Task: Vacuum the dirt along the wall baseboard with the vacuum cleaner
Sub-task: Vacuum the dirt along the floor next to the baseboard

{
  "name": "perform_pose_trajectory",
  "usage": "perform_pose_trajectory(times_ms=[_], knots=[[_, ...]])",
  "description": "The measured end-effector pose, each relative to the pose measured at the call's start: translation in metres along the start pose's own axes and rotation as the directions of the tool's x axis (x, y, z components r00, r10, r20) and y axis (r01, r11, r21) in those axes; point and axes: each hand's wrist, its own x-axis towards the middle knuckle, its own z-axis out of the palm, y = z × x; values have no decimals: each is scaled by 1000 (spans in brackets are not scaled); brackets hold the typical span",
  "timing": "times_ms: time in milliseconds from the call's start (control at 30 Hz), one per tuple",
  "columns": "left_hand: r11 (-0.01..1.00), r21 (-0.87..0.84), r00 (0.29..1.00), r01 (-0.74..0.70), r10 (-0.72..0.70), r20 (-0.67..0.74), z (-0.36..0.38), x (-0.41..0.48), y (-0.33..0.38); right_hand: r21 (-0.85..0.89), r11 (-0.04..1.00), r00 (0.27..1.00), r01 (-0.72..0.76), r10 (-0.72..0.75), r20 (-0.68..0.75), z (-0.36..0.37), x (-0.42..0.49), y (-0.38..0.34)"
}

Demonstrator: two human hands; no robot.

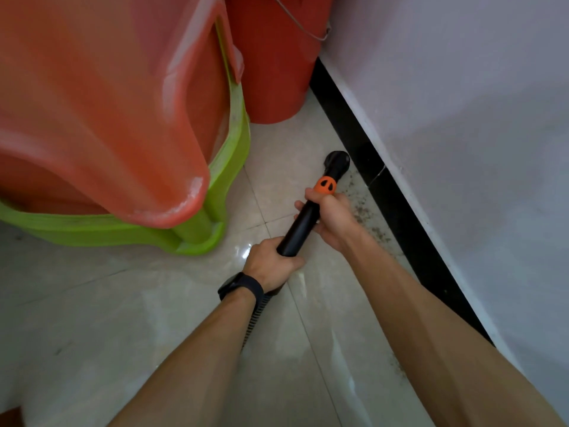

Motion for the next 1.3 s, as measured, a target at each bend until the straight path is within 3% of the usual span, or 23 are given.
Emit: perform_pose_trajectory(times_ms=[300,700,967,1167,1300], knots=[[983,-164,991,81,-63,115,19,-4,15,-171,983,993,65,-81,-86,-12,-1,-4],[985,-138,985,102,-81,154,9,-15,16,-116,991,989,67,-81,-123,-13,-15,2],[999,-11,988,52,-50,149,-2,-24,20,-46,997,992,57,-62,-113,-19,-26,2],[969,240,998,-56,44,53,-23,-42,-1,-27,999,999,-32,31,-30,-3,-41,13],[936,350,1000,-23,17,20,-47,-63,-31,1,997,997,-78,78,-18,24,-60,43]])
